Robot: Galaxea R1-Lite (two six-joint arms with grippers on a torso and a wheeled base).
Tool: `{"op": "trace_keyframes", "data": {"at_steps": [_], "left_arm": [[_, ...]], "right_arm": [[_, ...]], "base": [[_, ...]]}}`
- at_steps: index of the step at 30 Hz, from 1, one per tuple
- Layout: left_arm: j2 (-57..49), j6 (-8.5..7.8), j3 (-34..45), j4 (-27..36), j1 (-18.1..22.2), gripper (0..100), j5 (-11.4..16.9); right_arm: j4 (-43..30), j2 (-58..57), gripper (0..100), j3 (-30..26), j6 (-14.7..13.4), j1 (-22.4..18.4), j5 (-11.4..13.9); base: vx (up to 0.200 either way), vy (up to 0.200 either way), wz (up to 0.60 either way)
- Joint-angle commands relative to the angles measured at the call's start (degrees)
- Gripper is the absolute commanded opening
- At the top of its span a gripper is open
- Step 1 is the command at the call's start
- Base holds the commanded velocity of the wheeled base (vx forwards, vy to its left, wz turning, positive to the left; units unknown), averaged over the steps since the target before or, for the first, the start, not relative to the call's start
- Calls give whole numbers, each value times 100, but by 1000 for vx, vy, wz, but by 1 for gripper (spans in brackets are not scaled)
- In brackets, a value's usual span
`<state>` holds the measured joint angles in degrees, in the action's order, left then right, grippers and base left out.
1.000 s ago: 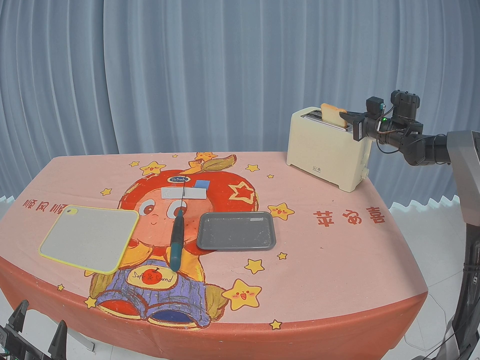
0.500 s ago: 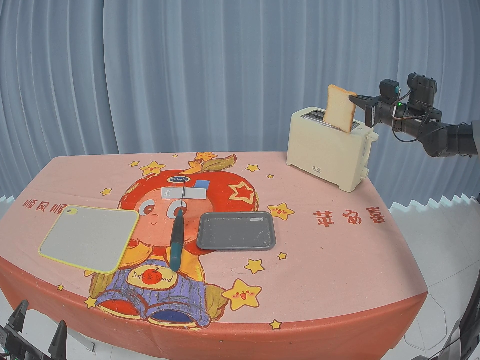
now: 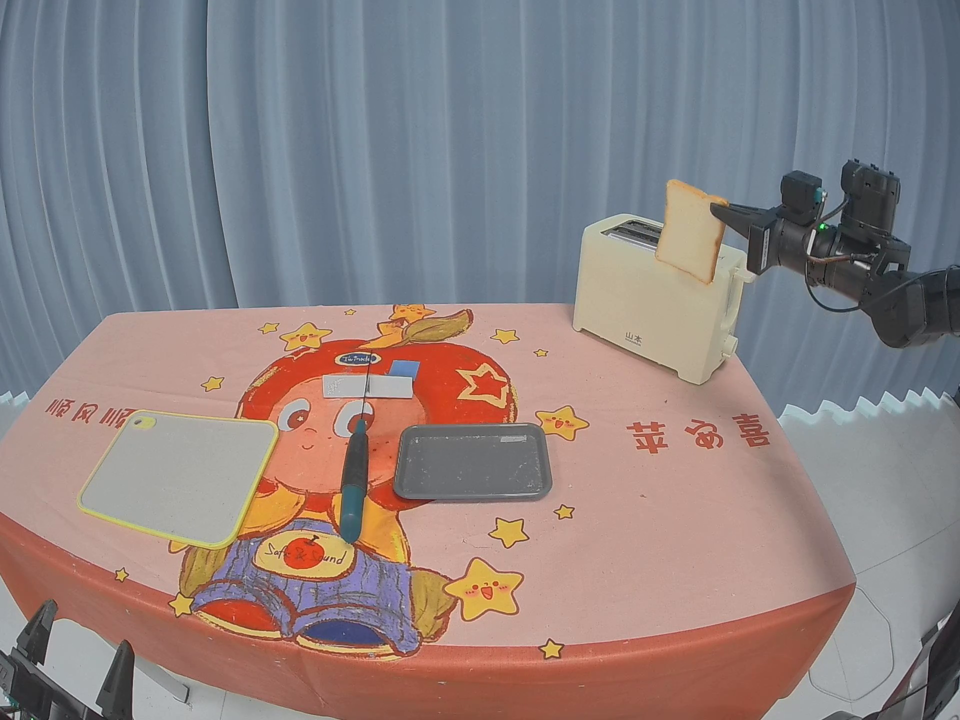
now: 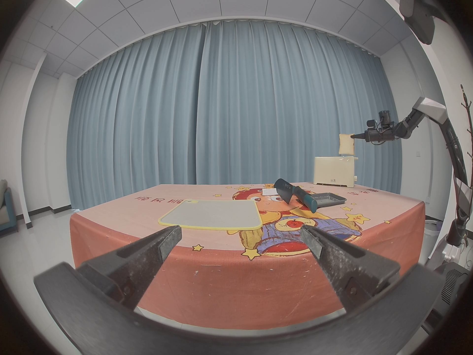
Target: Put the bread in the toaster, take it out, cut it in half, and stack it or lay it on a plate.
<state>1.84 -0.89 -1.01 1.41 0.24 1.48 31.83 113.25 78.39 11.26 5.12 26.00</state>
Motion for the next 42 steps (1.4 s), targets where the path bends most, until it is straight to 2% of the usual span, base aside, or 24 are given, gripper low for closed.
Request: {"op": "trace_keyframes", "data": {"at_steps": [1,6,11,23,29,38,42], "left_arm": [[9,1,48,-1,2,100,2],[9,1,48,-1,2,100,2],[9,1,48,-1,2,100,2],[9,1,48,-1,2,100,2],[9,1,48,-1,2,100,2],[9,1,48,-1,2,100,2],[9,1,48,-1,2,100,2]], "right_arm": [[456,-435,0,-948,-230,94,-16],[1317,-611,0,-1862,-274,94,-7],[2161,-761,0,-2688,-494,103,-7],[3426,-1051,0,-4244,-573,270,-25],[3497,-1121,0,-4455,-564,367,-183],[3549,-1279,0,-4666,-546,384,-183],[3558,-1306,0,-4780,-529,437,-148]], "base": [[0,0,0],[0,0,0],[0,0,0],[0,0,0],[0,0,0],[0,0,0],[-200,0,0]]}}
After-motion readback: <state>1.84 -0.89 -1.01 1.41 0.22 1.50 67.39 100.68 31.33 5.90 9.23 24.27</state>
